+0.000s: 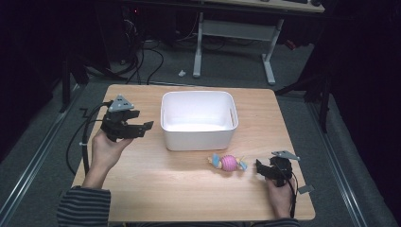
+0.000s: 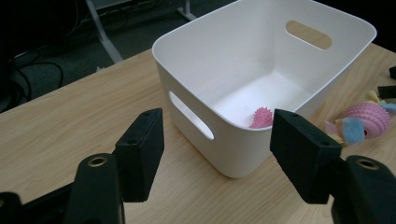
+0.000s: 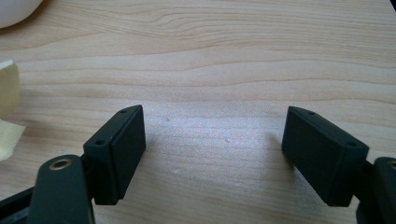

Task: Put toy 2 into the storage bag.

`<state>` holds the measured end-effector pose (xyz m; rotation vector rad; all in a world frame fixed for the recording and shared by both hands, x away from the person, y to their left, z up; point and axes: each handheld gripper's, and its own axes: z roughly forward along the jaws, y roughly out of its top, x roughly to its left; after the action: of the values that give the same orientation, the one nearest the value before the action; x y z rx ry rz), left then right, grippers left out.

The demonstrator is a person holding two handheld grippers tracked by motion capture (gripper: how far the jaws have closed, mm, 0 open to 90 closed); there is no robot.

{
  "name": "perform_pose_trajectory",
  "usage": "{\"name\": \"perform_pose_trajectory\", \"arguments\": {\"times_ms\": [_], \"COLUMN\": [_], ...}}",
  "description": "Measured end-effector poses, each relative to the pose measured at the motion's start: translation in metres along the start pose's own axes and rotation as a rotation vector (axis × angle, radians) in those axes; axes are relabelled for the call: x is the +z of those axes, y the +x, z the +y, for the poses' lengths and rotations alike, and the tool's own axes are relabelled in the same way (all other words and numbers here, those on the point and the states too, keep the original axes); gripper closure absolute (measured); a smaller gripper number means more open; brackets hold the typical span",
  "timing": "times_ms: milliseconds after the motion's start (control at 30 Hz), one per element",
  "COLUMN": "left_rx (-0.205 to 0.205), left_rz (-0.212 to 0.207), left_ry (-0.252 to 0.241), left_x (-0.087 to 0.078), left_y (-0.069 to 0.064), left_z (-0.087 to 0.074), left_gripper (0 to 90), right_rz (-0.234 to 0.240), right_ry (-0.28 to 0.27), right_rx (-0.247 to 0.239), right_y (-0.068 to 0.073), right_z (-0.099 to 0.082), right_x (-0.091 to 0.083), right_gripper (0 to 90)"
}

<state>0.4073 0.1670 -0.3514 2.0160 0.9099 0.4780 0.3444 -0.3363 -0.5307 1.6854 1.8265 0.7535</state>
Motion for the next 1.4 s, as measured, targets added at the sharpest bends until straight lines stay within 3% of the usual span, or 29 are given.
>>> {"name": "perform_pose_trajectory", "arguments": {"times_ms": [767, 1400], "left_rx": [-0.081, -0.111], "left_rz": [0.007, -0.012], "left_ry": [-0.037, -0.023], "left_x": [-0.018, -0.008], "left_y": [0.005, -0.003], "left_z": [-0.046, -0.074], "left_gripper": [34.7, 33.5], "right_rz": [-0.001, -0.001], "right_ry": [0.000, 0.000], "right_rx": [0.000, 0.002], "right_y": [0.000, 0.000], "right_z": [0.000, 0.000], "right_x": [0.000, 0.000], "right_gripper": [21.8, 21.7]}}
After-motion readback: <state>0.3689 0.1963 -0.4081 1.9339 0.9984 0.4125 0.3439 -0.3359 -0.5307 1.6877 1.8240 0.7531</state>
